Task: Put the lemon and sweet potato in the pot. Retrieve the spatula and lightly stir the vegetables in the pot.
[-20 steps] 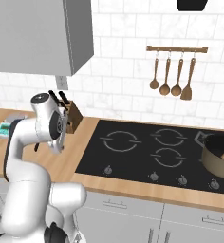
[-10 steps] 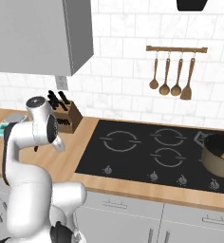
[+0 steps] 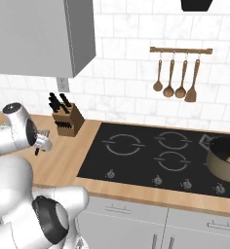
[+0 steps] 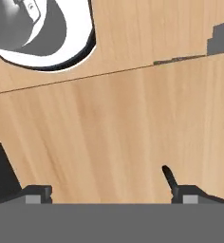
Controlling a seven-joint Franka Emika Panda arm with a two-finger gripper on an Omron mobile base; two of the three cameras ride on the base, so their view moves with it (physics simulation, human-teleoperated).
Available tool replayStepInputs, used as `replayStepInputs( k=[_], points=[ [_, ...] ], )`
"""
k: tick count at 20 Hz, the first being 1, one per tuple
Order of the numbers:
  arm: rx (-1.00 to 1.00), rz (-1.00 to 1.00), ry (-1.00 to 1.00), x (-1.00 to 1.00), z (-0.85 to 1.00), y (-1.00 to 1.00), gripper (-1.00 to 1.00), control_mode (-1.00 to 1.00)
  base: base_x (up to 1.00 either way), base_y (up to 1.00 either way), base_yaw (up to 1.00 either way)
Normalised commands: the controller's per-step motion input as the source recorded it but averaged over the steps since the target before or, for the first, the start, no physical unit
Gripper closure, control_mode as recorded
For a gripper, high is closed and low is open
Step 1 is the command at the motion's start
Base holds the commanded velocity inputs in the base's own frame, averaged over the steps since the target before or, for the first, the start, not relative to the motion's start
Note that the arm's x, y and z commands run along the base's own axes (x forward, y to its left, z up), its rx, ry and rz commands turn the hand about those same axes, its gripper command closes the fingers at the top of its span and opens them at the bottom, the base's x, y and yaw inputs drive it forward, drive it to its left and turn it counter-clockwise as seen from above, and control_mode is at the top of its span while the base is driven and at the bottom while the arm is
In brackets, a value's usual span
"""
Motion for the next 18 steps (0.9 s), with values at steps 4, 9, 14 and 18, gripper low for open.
replayStepInputs(
  k=[4, 9, 14, 18],
  points=[
    [-0.17, 0.39, 0.00, 0.19, -0.27, 0.77, -1.00, -1.00, 0.00, 0.00, 0.00],
    [-0.12, 0.20, -0.04, 0.40, -0.39, 0.34, -1.00, -1.00, 0.00, 0.00, 0.00],
    [-0.07, 0.10, -0.05, 0.37, -0.47, 0.12, -1.00, -1.00, 0.00, 0.00, 0.00],
    [0.00, 0.03, 0.00, 0.30, -0.24, 0.20, -1.00, -1.00, 0.00, 0.00, 0.00]
  ],
)
